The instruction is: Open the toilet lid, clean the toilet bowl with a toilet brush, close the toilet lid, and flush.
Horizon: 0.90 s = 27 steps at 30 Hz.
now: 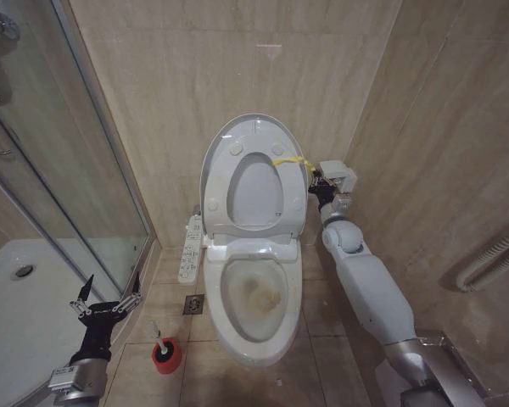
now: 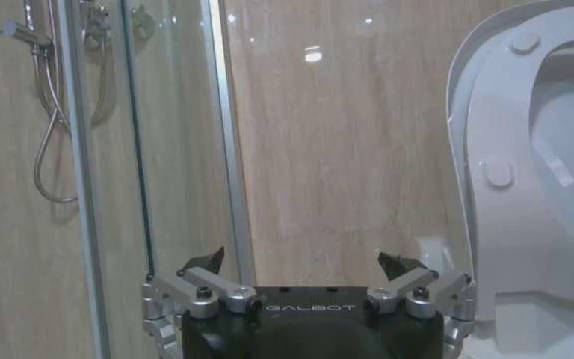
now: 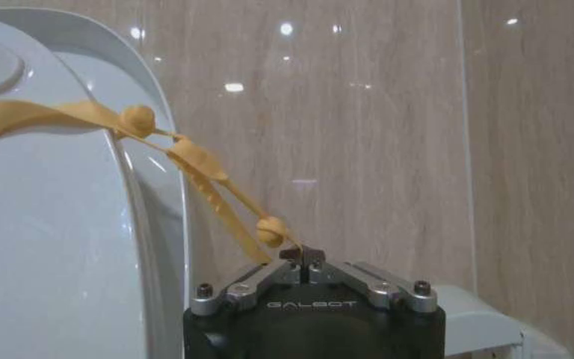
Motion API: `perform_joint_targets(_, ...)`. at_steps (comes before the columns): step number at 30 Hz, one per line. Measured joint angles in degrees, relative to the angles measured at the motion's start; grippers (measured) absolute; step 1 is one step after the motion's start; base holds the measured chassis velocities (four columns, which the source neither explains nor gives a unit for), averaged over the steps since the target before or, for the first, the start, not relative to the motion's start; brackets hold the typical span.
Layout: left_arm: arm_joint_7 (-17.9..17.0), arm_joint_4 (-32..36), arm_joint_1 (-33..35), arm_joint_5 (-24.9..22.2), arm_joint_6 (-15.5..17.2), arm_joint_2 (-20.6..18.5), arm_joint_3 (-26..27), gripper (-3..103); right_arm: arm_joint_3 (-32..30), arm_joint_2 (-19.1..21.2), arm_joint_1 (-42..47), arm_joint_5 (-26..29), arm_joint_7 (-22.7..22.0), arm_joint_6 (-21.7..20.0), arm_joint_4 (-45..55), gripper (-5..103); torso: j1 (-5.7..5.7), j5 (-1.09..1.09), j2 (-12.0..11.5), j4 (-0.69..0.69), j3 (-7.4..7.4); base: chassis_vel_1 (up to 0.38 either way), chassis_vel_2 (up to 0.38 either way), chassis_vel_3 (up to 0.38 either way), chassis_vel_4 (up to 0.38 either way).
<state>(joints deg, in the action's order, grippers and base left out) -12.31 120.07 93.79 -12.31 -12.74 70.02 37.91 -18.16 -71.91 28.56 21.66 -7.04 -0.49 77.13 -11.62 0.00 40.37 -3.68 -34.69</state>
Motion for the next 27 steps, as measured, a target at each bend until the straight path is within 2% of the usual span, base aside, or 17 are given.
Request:
perform_joint_targets(8,0.0,0.0,0.0,0.0,0.0,0.0,0.0,100,0.3,0.1,-1.2,0.1,-0.2,0.0,-1.0,1,0.0,0.0,0.0,0.03,0.0,0.0,0.0,0.0,0.0)
perform_joint_targets(17,0.0,0.0,0.0,0.0,0.0,0.0,0.0,100,-1.2,2.3,-1.1,0.0,-0.2,0.4,-0.5,1,0.0,0.0,0.0,0.05,0.0,0.0,0.0,0.0,0.0)
perform_joint_targets(27,0.0,0.0,0.0,0.0,0.0,0.0,0.0,100,-2.1,3.9,1.1,0.4,0.0,0.2,2.4,1,-0.01,0.0,0.0,0.0,-0.01,0.0,0.0,0.0,0.0)
